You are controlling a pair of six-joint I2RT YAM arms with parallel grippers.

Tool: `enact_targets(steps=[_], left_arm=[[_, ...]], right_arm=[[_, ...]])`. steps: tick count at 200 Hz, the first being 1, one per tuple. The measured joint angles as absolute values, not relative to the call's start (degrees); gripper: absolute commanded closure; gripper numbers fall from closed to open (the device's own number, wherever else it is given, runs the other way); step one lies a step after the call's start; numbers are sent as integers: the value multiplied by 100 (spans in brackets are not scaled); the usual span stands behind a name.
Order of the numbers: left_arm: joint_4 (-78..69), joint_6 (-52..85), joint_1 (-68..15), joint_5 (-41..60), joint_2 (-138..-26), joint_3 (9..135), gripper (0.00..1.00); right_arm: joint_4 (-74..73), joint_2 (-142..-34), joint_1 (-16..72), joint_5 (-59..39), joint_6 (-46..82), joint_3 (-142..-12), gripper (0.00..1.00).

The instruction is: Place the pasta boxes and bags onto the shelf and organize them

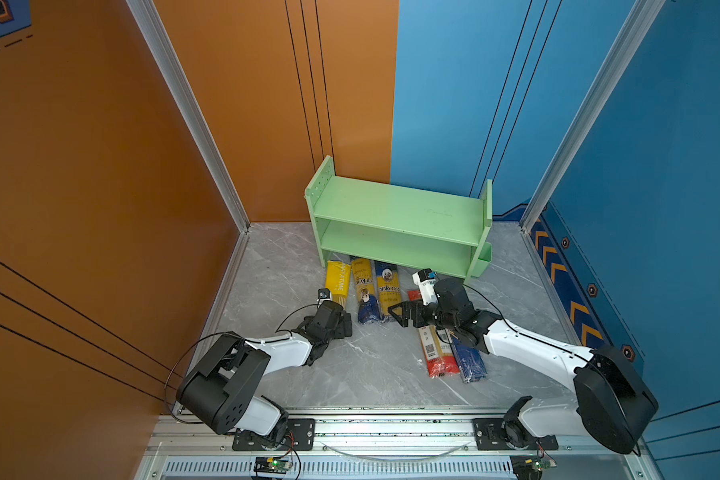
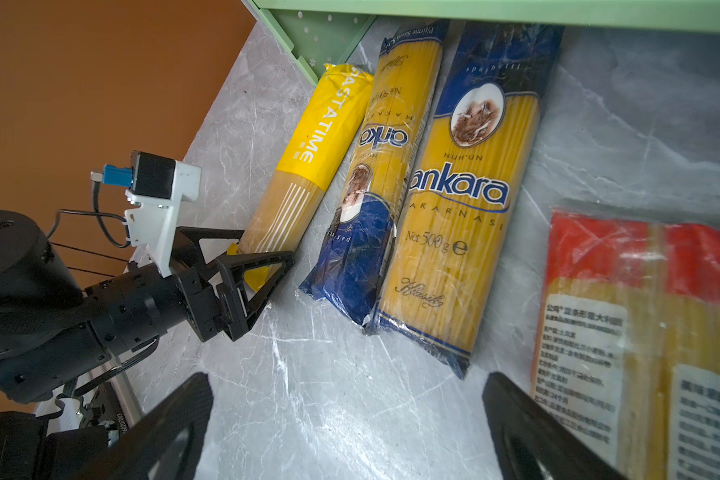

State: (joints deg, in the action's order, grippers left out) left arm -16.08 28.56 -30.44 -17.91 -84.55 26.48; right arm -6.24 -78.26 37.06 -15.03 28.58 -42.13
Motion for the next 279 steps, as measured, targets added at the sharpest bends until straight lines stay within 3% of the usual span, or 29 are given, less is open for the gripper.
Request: enact_targets(steps=[136,211,279], left_arm=[[-3232,2919,-3607,-2987,-9188,2257,0],[-3726,2917,-3752,-3365,-9474,2169,8],[-4893,2871,-3809,-3538,-9911,1826,9]], right_arm=[[-733,-7854,3706,-1503,2862,-4169,0],[-733,-7854,3706,-1503,2862,-4145,0],[-777,-7854,3704,-1503,2884,-4128,0]])
